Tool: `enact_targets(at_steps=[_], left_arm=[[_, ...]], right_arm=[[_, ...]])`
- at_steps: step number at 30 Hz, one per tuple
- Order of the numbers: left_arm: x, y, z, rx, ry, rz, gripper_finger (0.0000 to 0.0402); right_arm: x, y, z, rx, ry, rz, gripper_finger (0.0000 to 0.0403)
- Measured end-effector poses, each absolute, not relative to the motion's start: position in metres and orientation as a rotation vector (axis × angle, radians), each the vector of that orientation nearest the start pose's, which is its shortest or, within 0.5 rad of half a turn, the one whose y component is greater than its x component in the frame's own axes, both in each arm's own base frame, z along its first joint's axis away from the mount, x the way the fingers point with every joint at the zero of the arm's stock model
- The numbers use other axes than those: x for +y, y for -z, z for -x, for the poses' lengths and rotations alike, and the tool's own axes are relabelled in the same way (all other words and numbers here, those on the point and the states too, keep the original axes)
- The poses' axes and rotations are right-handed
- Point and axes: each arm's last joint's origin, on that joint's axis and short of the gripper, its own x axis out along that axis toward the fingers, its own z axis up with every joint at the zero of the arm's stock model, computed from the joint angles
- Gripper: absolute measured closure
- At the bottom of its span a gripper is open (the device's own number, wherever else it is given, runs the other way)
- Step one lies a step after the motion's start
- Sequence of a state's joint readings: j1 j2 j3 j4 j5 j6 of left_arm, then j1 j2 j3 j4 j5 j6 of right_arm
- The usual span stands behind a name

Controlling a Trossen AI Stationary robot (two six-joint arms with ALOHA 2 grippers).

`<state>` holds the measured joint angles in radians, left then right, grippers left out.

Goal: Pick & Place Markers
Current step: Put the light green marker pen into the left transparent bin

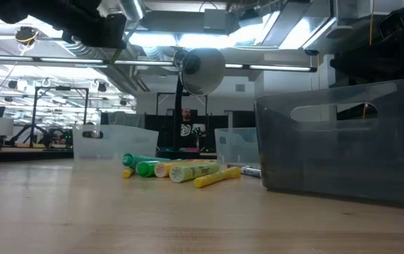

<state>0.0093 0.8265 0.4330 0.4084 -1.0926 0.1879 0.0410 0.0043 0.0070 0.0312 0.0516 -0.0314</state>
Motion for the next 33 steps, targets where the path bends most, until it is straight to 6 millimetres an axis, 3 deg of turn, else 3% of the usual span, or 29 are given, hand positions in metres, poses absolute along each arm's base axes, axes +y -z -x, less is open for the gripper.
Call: enact_targets(at_steps=[19, 28, 33], left_arm=[[0.037, -0.248, -0.177, 0.167, -1.104, -0.127, 0.0373], [0.060, -0.256, -0.173, 0.386, -1.072, 0.096, 0.0373], [0.076, -0.249, -0.175, 0.484, -1.022, 0.217, 0.0373]], right_arm=[[0.003, -0.169, -0.097, -0.034, 0.011, 0.030, 0.0246], [0.003, -0.169, -0.097, -0.034, 0.011, 0.030, 0.0246], [0.003, -0.169, -0.097, -0.034, 0.011, 0.030, 0.0246]])
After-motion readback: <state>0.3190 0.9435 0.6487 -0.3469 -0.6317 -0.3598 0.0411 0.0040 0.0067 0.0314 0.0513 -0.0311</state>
